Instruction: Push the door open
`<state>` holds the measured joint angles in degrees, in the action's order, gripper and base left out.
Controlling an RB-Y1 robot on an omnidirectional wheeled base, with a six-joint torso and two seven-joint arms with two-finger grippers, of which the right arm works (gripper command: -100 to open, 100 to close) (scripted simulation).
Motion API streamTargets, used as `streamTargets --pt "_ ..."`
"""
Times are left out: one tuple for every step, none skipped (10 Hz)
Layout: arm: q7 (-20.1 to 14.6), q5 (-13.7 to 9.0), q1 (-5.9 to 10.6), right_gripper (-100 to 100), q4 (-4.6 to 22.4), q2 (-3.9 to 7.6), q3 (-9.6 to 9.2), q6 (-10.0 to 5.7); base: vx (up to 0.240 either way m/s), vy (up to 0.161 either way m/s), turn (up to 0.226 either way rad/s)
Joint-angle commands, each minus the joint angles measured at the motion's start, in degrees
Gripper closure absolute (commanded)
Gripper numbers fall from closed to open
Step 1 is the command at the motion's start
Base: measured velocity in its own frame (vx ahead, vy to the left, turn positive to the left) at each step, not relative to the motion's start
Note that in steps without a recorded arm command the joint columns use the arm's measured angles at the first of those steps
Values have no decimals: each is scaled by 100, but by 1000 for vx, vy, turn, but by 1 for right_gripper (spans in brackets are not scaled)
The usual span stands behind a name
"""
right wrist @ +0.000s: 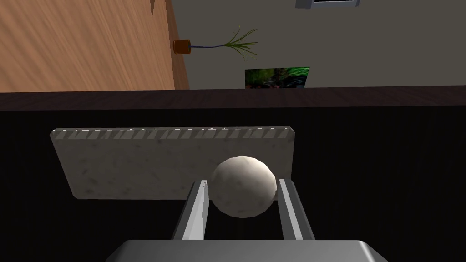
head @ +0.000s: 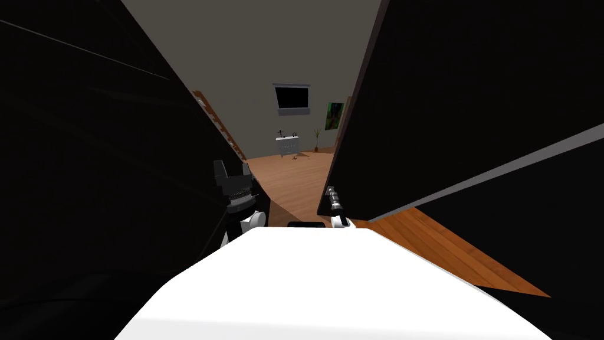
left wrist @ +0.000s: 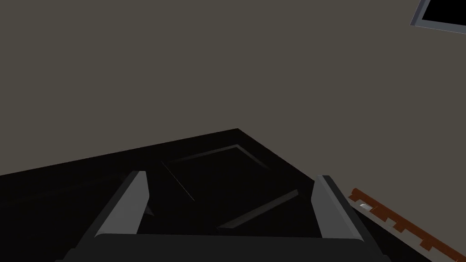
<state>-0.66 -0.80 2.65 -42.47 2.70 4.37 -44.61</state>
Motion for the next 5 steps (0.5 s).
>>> streamTargets --pt "27 -46 20 100 -25 70 93 -1 153 40 -49" --pt "38 -66 23 100 -21 93 129 1 178 42 -42" --pt "50 -88 26 100 -17 116 170 3 193 28 -36" --pt "71 -125 31 100 -10 150 240 6 204 17 -29" --pt "86 -152 35 100 -4 171 291 8 216 35 -54"
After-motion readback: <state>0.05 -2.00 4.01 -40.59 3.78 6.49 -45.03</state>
